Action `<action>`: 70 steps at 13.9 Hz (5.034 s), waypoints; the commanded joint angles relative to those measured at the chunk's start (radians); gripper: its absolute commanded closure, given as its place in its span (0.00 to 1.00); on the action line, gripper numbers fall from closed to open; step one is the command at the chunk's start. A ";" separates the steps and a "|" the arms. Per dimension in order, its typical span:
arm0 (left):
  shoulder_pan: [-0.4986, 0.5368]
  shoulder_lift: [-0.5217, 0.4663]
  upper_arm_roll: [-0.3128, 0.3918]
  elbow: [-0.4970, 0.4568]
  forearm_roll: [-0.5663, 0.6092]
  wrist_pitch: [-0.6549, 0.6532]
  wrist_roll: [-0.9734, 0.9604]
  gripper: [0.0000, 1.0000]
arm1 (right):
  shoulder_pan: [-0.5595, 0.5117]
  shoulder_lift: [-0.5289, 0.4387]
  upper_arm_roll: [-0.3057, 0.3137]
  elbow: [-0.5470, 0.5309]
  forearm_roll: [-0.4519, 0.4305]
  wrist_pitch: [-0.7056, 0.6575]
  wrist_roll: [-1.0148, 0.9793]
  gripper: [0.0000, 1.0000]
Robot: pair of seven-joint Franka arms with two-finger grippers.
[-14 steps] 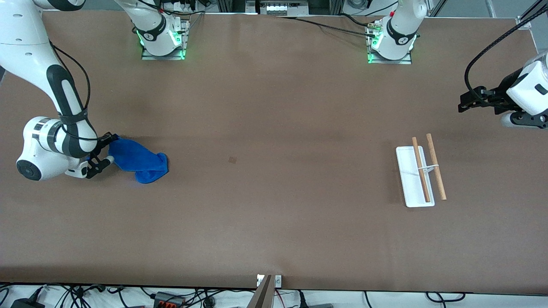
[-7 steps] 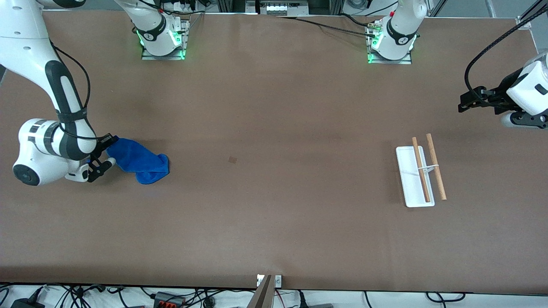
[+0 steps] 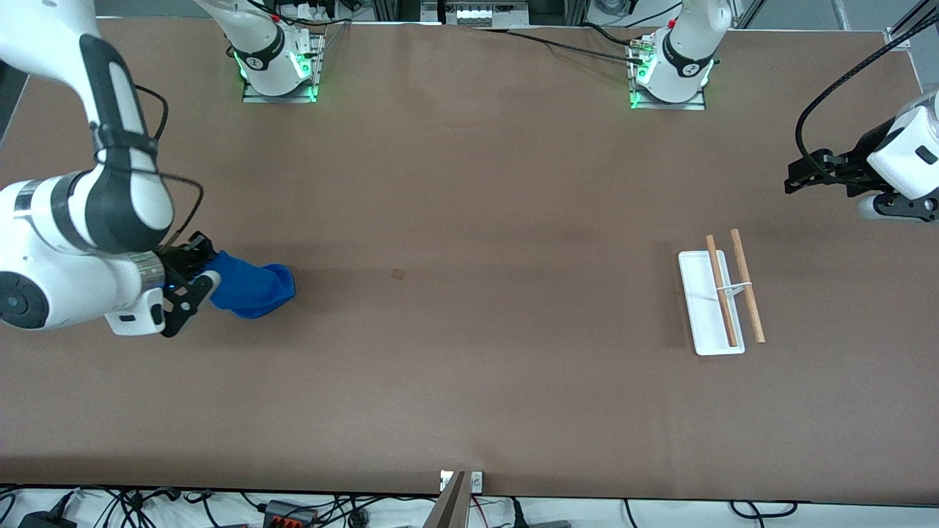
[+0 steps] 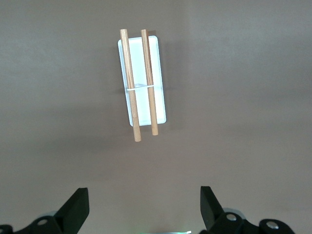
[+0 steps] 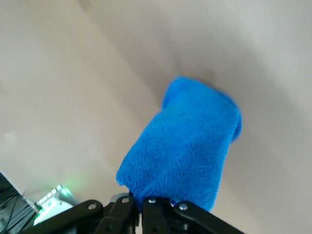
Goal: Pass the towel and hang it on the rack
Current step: 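Lift the towel with the right gripper while the left gripper approaches, then grasp the hanging towel with the left gripper below the right gripper, then open the right gripper and withdraw while the left gripper carries the towel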
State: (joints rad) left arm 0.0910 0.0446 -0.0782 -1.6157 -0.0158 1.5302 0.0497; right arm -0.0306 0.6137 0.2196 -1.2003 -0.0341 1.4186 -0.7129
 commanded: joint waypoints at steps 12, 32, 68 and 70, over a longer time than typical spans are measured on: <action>0.004 0.181 -0.011 0.022 -0.079 -0.025 0.013 0.00 | 0.560 0.000 0.062 0.165 0.008 0.417 0.686 1.00; -0.003 0.448 -0.161 -0.257 -0.950 0.292 1.632 0.00 | 0.618 0.014 0.121 0.162 -0.001 0.580 0.770 1.00; -0.205 0.494 -0.264 -0.270 -1.379 0.696 1.931 1.00 | 0.609 0.014 0.119 0.156 -0.001 0.580 0.771 0.01; -0.206 0.494 -0.264 -0.270 -1.377 0.699 1.912 1.00 | 0.603 0.014 0.118 0.156 -0.003 0.577 0.783 0.00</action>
State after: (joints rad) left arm -0.1056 0.5325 -0.3445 -1.8979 -1.3669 2.2150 1.9825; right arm 0.5784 0.6209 0.3334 -1.0609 -0.0319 2.0030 0.0444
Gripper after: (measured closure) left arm 0.969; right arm 0.731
